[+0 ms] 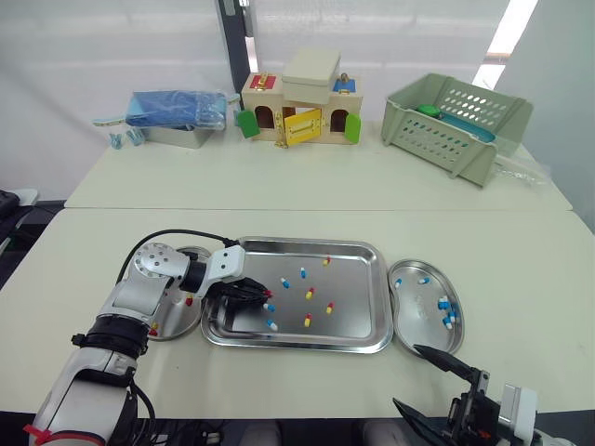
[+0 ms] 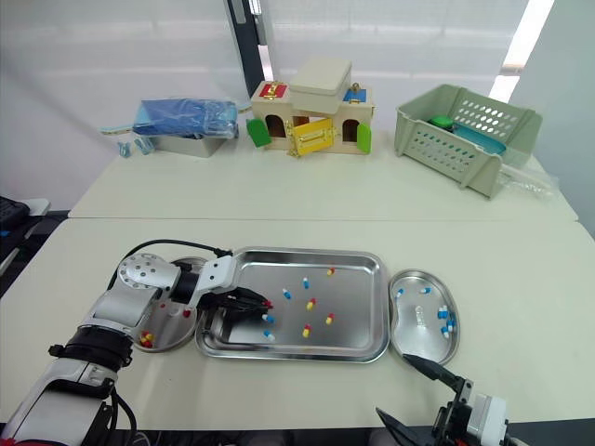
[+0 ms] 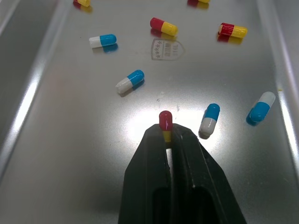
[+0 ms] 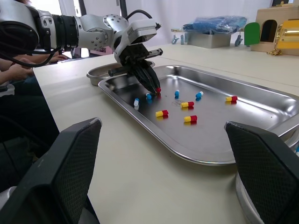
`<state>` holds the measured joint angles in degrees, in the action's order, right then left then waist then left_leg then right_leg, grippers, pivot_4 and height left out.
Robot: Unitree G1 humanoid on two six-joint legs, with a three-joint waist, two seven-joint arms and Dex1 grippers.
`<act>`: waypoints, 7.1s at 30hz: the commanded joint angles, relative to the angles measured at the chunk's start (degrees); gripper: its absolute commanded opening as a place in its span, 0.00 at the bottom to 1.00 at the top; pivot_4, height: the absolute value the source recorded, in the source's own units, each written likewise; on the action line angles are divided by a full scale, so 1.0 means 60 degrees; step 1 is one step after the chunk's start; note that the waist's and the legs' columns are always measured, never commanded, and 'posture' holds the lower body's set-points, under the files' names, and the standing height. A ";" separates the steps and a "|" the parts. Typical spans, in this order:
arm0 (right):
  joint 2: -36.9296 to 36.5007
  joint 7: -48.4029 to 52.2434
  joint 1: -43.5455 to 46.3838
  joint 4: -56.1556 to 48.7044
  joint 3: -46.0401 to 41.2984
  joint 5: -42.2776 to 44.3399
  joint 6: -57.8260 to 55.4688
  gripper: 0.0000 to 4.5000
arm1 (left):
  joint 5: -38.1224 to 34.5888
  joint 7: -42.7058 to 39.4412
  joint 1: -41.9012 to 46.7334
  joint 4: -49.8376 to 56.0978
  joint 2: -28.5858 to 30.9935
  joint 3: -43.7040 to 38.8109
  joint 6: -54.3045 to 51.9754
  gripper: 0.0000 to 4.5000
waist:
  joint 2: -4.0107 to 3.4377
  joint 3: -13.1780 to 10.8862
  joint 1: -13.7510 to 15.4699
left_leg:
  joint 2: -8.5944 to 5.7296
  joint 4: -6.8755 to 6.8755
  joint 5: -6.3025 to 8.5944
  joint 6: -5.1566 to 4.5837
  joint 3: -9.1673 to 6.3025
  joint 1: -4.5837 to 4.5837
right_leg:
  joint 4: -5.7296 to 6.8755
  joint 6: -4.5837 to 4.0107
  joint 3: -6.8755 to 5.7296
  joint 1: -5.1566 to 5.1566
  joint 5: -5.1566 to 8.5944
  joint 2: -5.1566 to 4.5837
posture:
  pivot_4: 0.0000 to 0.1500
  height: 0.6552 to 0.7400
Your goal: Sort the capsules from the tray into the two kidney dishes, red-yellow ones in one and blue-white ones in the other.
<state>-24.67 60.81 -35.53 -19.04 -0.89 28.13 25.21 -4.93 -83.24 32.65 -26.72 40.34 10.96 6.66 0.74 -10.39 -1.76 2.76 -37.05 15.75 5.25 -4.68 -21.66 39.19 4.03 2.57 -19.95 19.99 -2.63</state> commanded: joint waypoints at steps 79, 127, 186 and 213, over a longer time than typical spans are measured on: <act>-0.5903 0.0904 0.4662 0.3682 -0.4003 -0.0476 -0.5761 1.00 | -0.2342 0.3387 -0.7593 0.0542 0.3064 -0.8777 -0.1323 1.00 | 0.0018 0.0008 -0.0038 | 0.0002 0.0009 0.0003 -0.0004 0.0016 -0.0004 | -0.0005 -0.0001 0.0008 -0.0011 0.0000 -0.0007 | 1.00 1.00; -0.0243 -0.3000 1.3343 -0.0672 0.4881 0.0248 -1.5394 0.55 | -0.4539 0.3994 -1.2514 0.8066 -0.4688 -0.4691 0.3429 1.00 | -0.0005 0.0067 -0.0016 | -0.0008 0.0001 0.0004 -0.0005 -0.0003 -0.0042 | -0.0020 0.0000 0.0000 -0.0038 -0.0004 -0.0016 | 1.00 1.00; 0.1790 -0.2780 1.3339 0.1417 0.7139 -0.2633 -1.3418 0.00 | -0.4772 0.4559 -1.2639 0.7960 -0.3310 -0.4717 0.3478 1.00 | -0.0011 0.0067 -0.0209 | -0.0005 0.0019 0.0006 -0.0008 -0.0018 -0.0039 | -0.0023 -0.0008 0.0001 -0.0057 -0.0001 -0.0002 | 1.00 1.00; -0.5964 0.1230 0.6983 -0.0387 -0.0277 -0.1392 -0.8303 0.00 | -0.6018 -0.0443 -1.0253 0.6027 -0.1619 -0.4049 0.3563 1.00 | 0.0012 0.0030 -0.0074 | -0.0005 0.0019 0.0007 -0.0011 -0.0002 -0.0031 | -0.0038 -0.0008 0.0012 -0.0036 -0.0001 -0.0001 | 1.00 1.00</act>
<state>-59.85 67.96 6.25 -20.39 -0.59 19.31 -25.97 -39.80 -84.89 -28.38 9.33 30.87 -13.02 27.69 0.82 -10.21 -2.20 2.73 -36.93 15.79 5.19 -4.69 -21.84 38.97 3.98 2.66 -20.17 19.99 -2.63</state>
